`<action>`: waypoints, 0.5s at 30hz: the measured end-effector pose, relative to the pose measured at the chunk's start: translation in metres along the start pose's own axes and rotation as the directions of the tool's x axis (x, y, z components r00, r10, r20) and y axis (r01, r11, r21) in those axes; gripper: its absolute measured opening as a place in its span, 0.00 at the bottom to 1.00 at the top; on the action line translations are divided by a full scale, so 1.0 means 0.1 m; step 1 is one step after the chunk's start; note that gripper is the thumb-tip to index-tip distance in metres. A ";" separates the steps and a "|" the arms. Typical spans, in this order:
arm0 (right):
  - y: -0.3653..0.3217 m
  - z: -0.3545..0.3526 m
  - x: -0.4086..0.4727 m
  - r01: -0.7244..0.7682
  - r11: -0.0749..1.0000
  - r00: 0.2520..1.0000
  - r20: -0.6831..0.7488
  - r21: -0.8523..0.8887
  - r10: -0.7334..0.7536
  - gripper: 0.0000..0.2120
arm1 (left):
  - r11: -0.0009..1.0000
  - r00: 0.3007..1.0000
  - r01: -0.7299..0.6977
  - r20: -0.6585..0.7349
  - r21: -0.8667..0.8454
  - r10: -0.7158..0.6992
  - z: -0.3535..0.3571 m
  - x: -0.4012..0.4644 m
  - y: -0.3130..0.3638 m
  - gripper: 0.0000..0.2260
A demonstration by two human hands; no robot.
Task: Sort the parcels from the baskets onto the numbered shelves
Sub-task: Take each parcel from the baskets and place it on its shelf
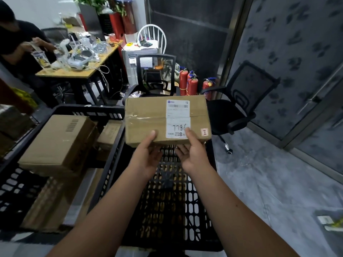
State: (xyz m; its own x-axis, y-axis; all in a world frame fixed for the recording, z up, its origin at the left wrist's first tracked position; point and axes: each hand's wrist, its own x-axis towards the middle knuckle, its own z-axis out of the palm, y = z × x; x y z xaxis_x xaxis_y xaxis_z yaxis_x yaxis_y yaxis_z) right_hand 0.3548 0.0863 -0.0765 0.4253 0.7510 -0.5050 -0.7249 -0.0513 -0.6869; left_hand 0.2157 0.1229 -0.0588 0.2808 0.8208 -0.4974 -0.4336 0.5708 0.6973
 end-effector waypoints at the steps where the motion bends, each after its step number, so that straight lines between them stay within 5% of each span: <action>1: 0.03 0.06 0.00 -0.012 1.000 1.000 0.028 -0.004 0.012 0.33 | 1.000 0.999 0.012 0.033 0.004 -0.012 0.03 -0.02 -0.05 0.31; 9: -0.09 0.01 0.11 0.049 0.994 0.998 0.042 -0.094 -0.045 0.28 | 0.999 0.998 0.037 -0.055 -0.031 -0.039 -0.36 0.03 0.02 0.26; 12: -0.23 -0.07 0.13 0.077 0.982 0.996 0.068 -0.174 -0.066 0.25 | 0.991 1.000 -0.014 0.006 0.131 0.013 -0.52 0.12 0.10 0.41; 15: -0.28 -0.07 0.13 0.089 0.950 0.989 0.140 -0.299 -0.049 0.21 | 0.989 1.000 -0.014 0.013 0.147 0.012 -0.55 0.15 0.15 0.42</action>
State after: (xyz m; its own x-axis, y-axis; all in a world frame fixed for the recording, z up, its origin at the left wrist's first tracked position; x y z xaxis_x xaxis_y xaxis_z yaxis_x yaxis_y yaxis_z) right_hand 0.3844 0.0927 -0.0681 0.3800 0.8375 -0.3927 -0.4887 -0.1786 -0.8540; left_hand 0.1662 0.1422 -0.0845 0.2862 0.8280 -0.4822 -0.3072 0.5559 0.7724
